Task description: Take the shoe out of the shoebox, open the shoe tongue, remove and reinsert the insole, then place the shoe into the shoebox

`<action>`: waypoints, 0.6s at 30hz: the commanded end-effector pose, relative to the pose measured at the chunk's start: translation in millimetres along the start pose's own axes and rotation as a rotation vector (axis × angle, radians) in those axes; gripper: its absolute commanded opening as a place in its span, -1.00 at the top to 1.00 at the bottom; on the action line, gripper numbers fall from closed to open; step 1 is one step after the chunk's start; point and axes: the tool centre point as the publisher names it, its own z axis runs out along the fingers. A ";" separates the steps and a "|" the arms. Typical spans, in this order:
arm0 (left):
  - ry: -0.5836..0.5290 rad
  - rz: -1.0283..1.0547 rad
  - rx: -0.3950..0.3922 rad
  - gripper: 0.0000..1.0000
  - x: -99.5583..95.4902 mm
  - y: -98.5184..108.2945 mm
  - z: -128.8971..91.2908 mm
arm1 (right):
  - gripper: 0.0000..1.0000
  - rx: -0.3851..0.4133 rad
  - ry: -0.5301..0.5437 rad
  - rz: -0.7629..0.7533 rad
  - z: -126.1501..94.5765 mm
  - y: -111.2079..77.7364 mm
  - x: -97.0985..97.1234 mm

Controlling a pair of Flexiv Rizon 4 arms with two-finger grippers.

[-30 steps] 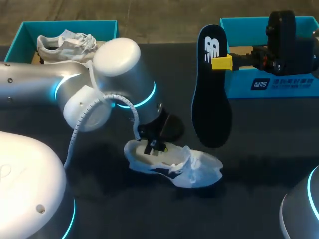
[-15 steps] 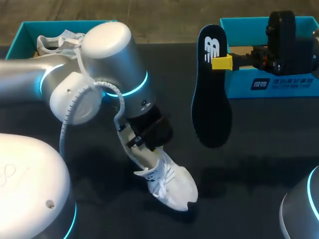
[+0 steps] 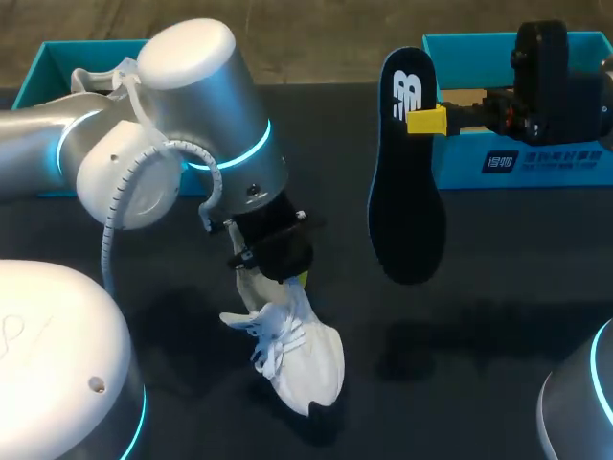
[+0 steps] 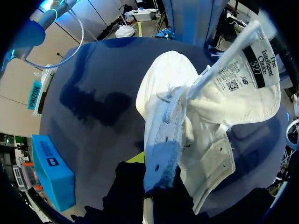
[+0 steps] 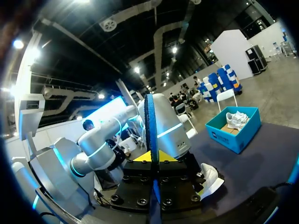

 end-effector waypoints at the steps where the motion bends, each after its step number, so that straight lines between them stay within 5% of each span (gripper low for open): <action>1: 0.008 0.062 0.001 1.00 1.4 -2.1 1.7 | 1.00 0.002 -0.002 0.002 0.9 0.0 0.0; 9: 0.030 0.307 0.051 1.00 1.5 -16.1 6.5 | 1.00 0.002 -0.002 0.002 0.9 0.0 0.0; 11: 0.042 0.307 0.019 1.00 -0.4 -16.7 12.1 | 1.00 0.002 -0.002 0.002 0.9 0.0 0.0; 18: 0.088 0.314 0.099 1.00 -2.5 -20.2 30.2 | 1.00 0.002 -0.002 0.002 0.9 0.0 0.0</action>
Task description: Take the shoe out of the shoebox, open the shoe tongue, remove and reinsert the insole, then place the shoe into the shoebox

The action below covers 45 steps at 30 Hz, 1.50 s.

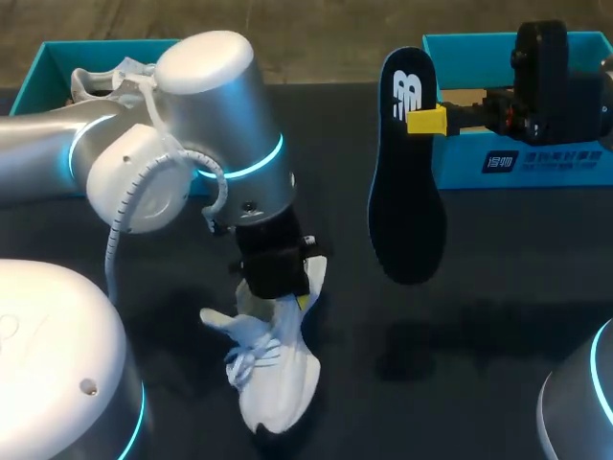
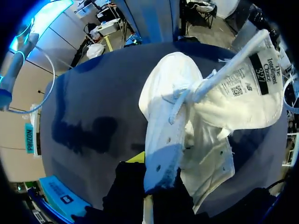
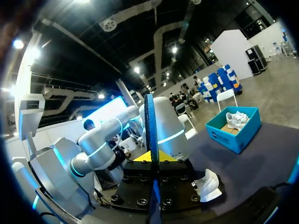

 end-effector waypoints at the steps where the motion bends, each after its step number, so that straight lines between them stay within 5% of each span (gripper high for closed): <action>1: 0.018 -0.012 0.040 1.00 -10.8 4.5 13.8 | 1.00 0.002 -0.002 0.002 1.0 0.0 0.1; 7: 0.029 -0.009 0.032 1.00 -11.0 -6.2 19.3 | 1.00 0.002 -0.002 0.002 1.0 0.0 0.1; 43: 0.060 -0.072 0.037 1.00 -24.5 8.8 76.1 | 1.00 0.002 -0.002 0.002 1.0 0.0 0.1; 44: 0.061 -0.071 0.038 0.89 -24.6 8.4 76.4 | 1.00 0.002 -0.002 0.002 1.0 0.0 0.1; 45: 0.061 -0.071 0.036 0.55 -24.7 8.2 76.5 | 1.00 0.002 -0.002 0.002 1.0 0.0 0.1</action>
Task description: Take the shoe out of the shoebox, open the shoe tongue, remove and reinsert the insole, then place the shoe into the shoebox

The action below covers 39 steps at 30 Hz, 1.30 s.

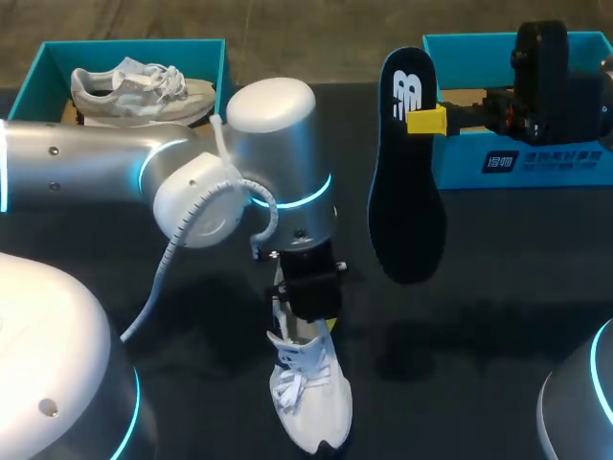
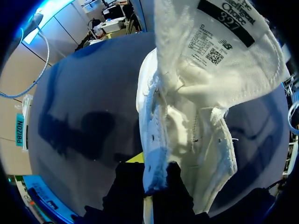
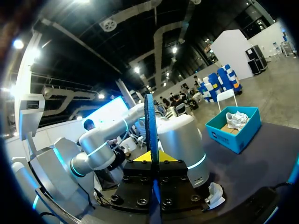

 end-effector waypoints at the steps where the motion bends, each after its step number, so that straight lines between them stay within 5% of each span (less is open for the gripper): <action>1: 0.003 0.001 -0.004 0.36 -2.3 -1.5 2.5 | 1.00 0.002 -0.002 0.002 0.9 0.0 0.0; 6: -0.007 0.012 -0.013 0.02 -4.0 -3.8 -0.1 | 1.00 0.002 -0.002 0.002 0.9 0.0 0.0; 14: -0.115 0.039 -0.030 -1.00 -2.3 -8.2 -28.1 | 1.00 0.002 -0.002 0.002 0.9 0.0 0.0; 24: -0.432 0.093 -0.071 -1.00 22.0 -5.2 -101.1 | 1.00 0.002 -0.002 0.002 0.9 0.0 0.0; 34: -0.721 0.132 -0.072 -1.00 36.0 4.1 -147.9 | 1.00 0.002 -0.002 0.002 0.9 0.0 0.0; 39: -0.822 0.162 0.029 -1.00 38.6 3.7 -178.6 | 1.00 0.002 -0.002 0.002 0.9 0.0 0.0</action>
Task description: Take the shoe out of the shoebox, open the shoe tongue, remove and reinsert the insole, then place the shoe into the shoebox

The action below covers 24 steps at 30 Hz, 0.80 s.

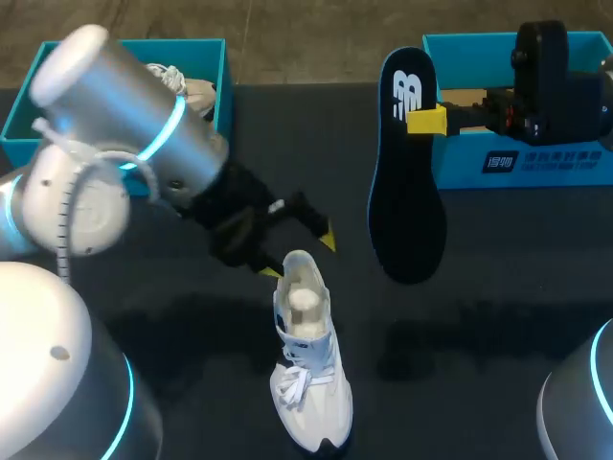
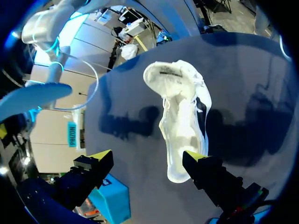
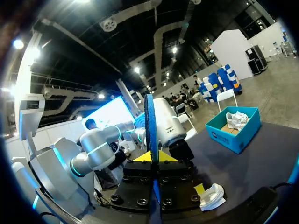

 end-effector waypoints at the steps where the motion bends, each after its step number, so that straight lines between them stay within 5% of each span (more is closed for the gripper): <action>1: -0.289 0.004 0.062 -1.00 11.5 -3.4 -48.6 | 1.00 0.002 -0.002 0.002 0.9 0.0 0.0; 15: -0.289 0.004 0.062 -1.00 11.5 -3.4 -48.6 | 1.00 0.002 -0.002 0.002 0.9 0.0 0.0; 24: -0.565 -0.028 -0.046 -1.00 -11.3 12.6 -57.5 | 1.00 0.002 -0.002 0.002 0.9 0.0 0.0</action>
